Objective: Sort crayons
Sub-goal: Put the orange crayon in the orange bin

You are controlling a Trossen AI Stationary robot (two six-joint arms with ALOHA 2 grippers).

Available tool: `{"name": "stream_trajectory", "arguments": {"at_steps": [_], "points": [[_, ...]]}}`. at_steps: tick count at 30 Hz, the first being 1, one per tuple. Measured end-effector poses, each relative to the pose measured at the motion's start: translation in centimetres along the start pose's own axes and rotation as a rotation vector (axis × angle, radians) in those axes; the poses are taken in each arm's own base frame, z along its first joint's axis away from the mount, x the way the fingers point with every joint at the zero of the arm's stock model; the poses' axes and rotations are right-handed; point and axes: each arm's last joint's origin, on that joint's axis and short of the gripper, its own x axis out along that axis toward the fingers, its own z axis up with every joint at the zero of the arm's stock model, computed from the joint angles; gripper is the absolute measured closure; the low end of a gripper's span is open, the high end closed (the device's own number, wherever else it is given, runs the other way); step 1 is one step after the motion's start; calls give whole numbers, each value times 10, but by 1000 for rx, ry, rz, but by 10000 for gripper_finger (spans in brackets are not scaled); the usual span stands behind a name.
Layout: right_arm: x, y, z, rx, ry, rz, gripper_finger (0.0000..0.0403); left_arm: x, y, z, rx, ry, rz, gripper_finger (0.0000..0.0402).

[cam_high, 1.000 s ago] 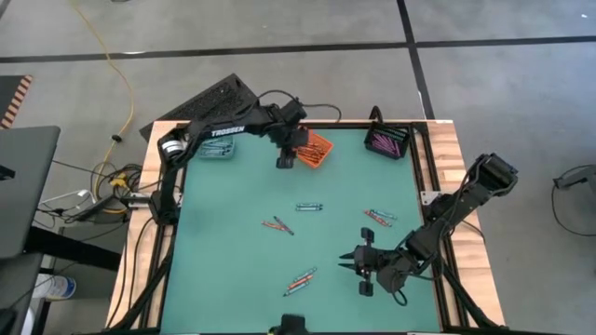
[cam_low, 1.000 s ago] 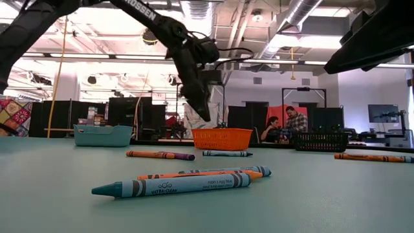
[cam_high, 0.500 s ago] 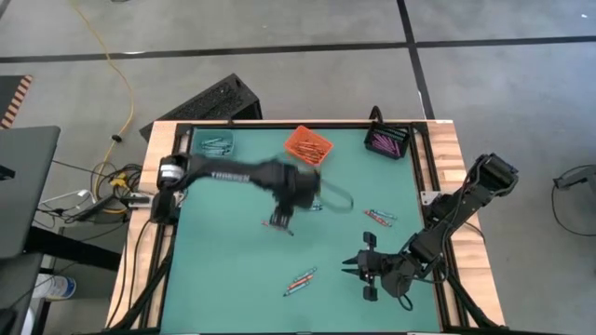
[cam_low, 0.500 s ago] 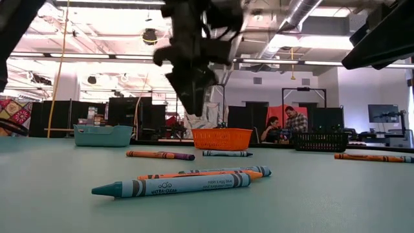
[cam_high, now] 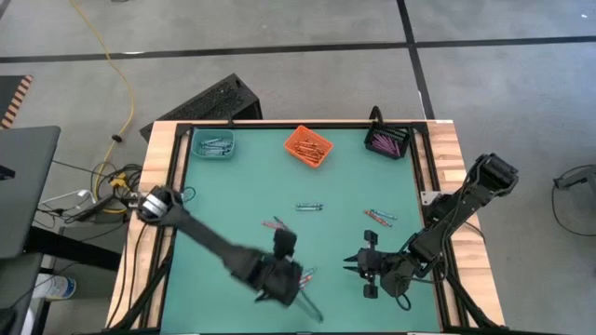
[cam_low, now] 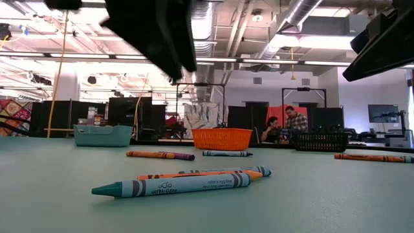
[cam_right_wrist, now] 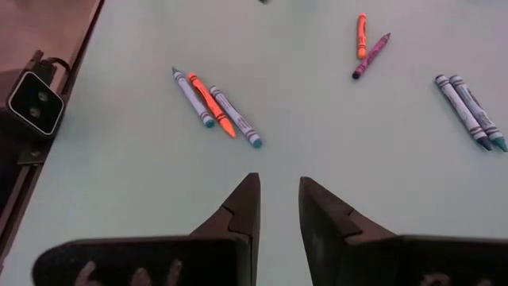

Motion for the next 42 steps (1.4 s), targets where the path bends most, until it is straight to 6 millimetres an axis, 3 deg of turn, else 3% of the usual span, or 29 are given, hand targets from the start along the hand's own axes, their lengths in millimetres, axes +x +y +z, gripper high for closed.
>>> {"name": "stream_trajectory", "arguments": {"at_steps": [8, 16, 19, 32, 42], "points": [[0, 0, 0, -2, 0, -1, 321, -43, -61, -1, -109, -172, 276, 242], [0, -1, 0, -30, -2, -4, 321, -62, -87, -7, -197, -259, 321, 242], [2, -2, 2, -45, -5, -11, 321, -61, -95, -10, -201, -268, 340, 242], [16, -21, 14, -112, -12, -88, 321, -13, -123, -45, -328, -305, 296, 242], [29, -41, 24, -116, 0, -155, 321, -26, -146, -31, -308, -501, 205, 242]]}}
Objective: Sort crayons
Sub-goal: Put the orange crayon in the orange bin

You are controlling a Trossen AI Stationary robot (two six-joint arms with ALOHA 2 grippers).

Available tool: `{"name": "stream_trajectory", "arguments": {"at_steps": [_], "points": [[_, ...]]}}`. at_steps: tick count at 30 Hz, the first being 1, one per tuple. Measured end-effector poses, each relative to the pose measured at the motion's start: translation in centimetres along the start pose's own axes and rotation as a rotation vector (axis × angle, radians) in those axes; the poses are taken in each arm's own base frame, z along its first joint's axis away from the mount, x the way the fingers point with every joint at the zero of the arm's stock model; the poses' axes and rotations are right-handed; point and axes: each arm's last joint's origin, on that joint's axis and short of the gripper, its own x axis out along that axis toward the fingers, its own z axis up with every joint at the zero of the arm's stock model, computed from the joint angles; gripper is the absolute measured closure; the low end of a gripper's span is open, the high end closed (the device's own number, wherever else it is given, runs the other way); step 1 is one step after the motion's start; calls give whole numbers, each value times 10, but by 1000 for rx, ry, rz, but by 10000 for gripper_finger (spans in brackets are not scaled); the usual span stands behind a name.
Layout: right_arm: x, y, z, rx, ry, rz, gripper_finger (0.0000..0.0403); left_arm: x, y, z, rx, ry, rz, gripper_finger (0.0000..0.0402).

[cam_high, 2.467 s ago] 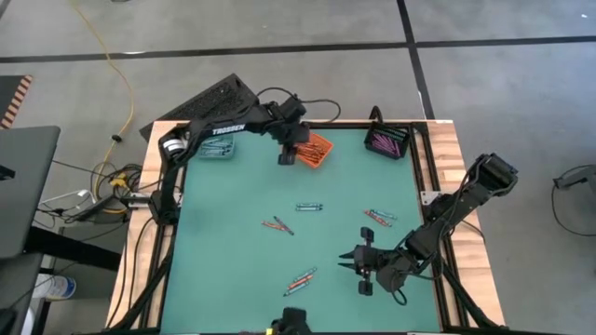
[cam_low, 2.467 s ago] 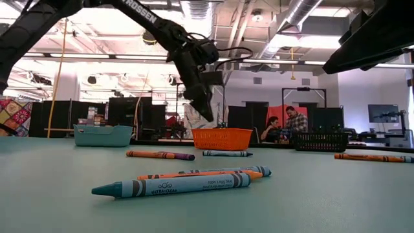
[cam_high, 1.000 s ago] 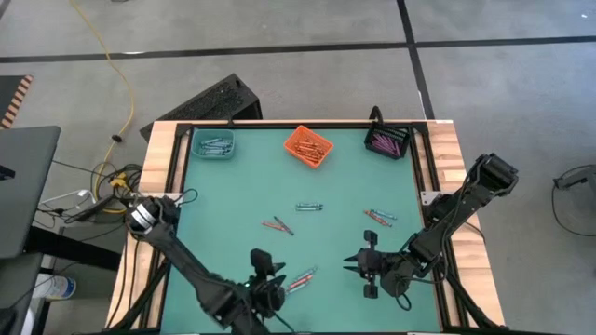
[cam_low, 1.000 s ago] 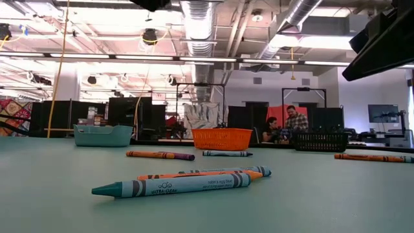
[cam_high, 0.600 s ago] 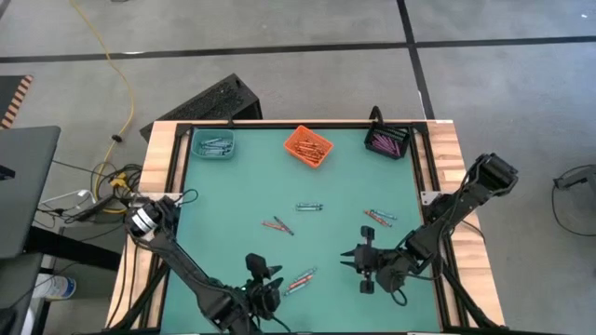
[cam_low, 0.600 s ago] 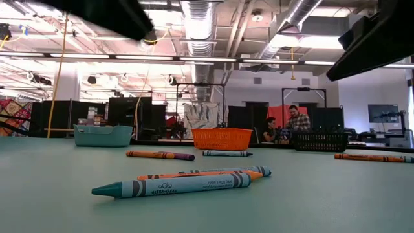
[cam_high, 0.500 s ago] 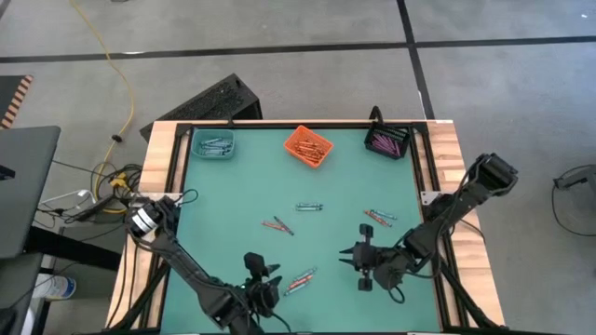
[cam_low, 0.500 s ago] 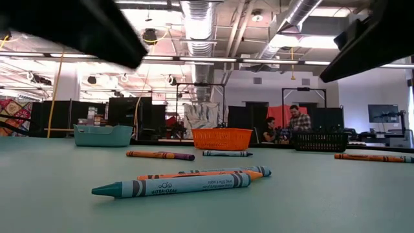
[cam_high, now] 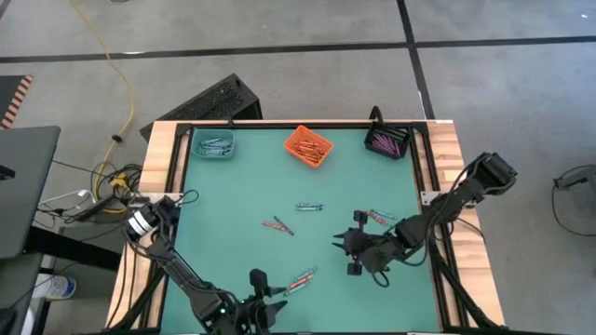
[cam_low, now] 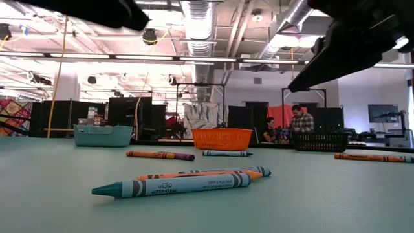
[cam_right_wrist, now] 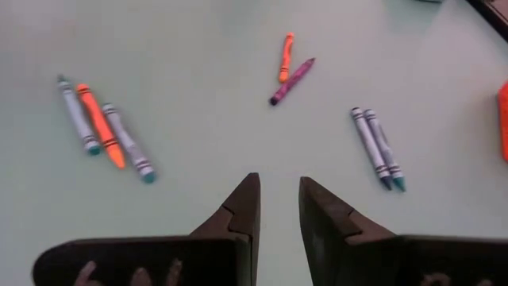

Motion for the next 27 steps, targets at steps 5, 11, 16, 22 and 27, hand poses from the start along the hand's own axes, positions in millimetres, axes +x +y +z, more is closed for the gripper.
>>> {"name": "stream_trajectory", "arguments": {"at_steps": [5, 11, 16, 22, 27], "points": [[6, -9, 2, -12, 15, -36, 321, -10, -9, 4, 31, -55, -28, 242], [14, -26, -3, -48, 109, -116, 321, -21, -13, -3, 44, -98, 55, 242], [20, -53, -13, 0, 260, -244, 321, -21, -15, -14, 25, -139, 96, 242], [21, -84, -27, 52, 469, -390, 320, -16, -16, -23, -12, -220, -34, 242], [19, -96, -34, 93, 623, -357, 307, -20, -14, -24, -46, -378, -159, 242]]}}
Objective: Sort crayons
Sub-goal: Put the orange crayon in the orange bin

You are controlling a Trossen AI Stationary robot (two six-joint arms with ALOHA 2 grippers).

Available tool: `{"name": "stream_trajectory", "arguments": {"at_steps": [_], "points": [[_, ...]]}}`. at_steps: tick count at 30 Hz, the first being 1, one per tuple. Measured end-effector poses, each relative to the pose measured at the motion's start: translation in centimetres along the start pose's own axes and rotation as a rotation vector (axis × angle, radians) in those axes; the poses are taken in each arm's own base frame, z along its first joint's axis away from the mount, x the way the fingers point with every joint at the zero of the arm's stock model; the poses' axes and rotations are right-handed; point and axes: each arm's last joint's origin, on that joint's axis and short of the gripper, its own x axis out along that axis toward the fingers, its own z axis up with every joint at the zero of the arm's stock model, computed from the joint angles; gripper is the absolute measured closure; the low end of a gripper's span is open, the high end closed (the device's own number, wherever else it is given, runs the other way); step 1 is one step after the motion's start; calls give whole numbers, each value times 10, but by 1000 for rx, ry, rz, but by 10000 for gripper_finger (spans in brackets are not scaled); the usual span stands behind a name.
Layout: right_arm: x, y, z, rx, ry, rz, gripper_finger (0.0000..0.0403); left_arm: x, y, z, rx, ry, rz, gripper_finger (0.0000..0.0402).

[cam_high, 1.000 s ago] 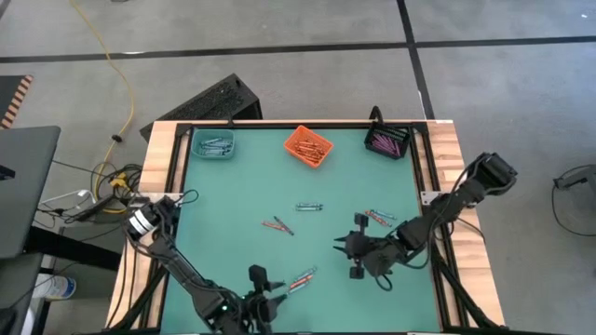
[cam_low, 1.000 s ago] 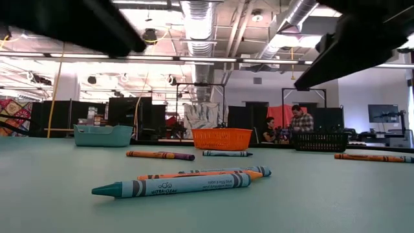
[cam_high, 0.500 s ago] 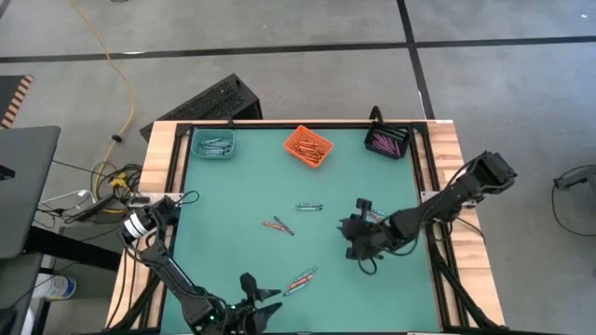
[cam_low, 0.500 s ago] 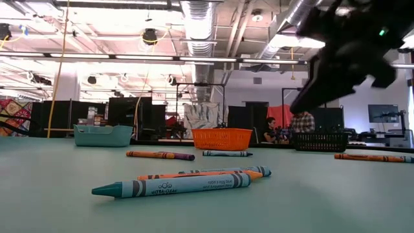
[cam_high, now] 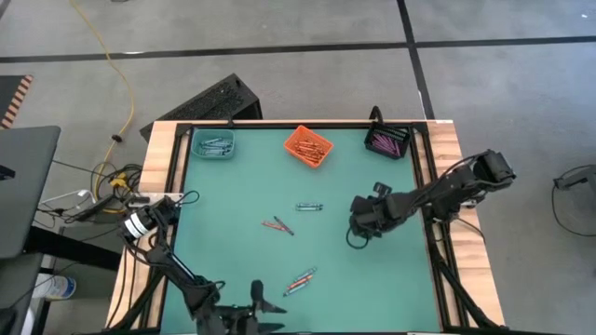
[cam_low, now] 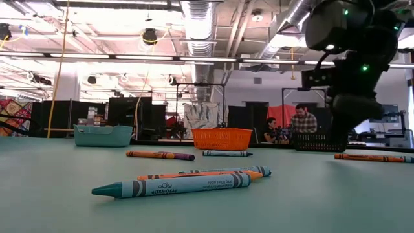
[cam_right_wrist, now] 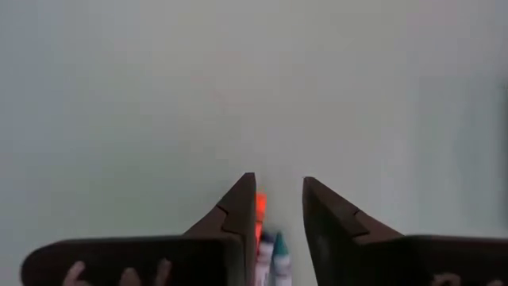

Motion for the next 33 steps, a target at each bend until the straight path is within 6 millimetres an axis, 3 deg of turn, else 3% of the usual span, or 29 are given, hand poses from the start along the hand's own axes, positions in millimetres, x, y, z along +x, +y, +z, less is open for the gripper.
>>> {"name": "stream_trajectory", "arguments": {"at_steps": [5, 13, 19, 26, 33], "points": [[1, -5, 0, -14, 54, 24, 279, -5, 4, -2, -35, -101, -54, 242], [2, -5, 14, -47, -22, 130, 248, 1, 12, -2, -88, -174, -171, 242], [-8, -7, 4, -44, 65, 217, 254, 9, 18, -2, -145, -190, -254, 242], [-29, -13, -16, 14, 144, 193, 280, 12, 20, -3, -155, -179, -264, 242], [-33, -11, -19, 24, 145, 194, 293, 12, 20, -3, -159, -179, -264, 242]]}}
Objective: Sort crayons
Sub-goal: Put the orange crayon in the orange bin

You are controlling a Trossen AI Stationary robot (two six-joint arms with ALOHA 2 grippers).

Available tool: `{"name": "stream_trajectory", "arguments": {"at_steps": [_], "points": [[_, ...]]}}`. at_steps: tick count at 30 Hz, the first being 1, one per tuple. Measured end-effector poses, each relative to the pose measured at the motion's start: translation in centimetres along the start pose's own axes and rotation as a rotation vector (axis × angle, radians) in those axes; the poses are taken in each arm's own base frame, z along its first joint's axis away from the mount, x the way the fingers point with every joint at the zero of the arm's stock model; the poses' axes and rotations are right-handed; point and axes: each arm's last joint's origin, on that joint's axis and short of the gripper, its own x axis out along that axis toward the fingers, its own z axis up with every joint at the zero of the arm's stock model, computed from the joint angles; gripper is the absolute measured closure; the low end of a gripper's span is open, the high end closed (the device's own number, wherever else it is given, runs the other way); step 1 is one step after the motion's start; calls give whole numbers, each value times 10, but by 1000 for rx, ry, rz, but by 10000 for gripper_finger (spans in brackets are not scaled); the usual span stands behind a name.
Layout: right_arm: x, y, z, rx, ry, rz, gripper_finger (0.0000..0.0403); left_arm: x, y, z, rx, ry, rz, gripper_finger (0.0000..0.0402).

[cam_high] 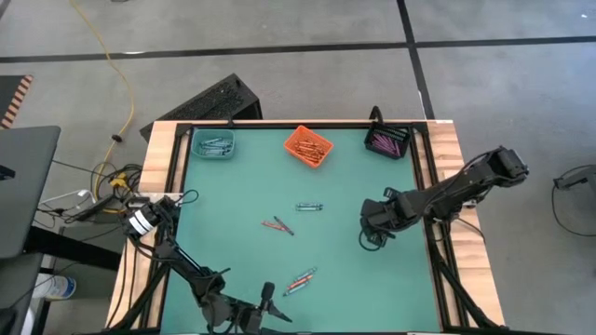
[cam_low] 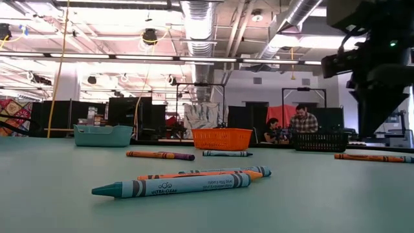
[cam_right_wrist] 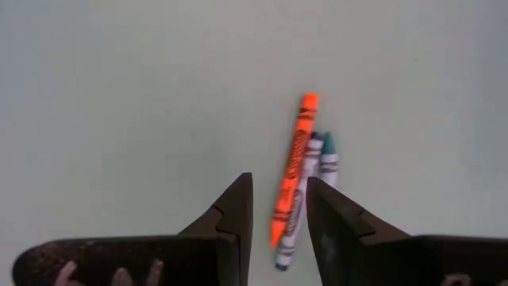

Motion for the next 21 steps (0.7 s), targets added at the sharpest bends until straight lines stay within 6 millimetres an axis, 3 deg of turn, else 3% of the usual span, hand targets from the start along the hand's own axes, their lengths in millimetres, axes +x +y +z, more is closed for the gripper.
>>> {"name": "stream_trajectory", "arguments": {"at_steps": [9, 14, 21], "points": [[12, -11, 8, 56, -10, 11, 294, 0, 0, -1, -6, 12, -1, 242], [26, -19, 3, 88, 41, 37, 294, 0, 0, -1, -5, 13, -1, 242], [34, -15, -4, 79, 13, 61, 294, 1, 1, -1, 0, 13, 3, 242]]}}
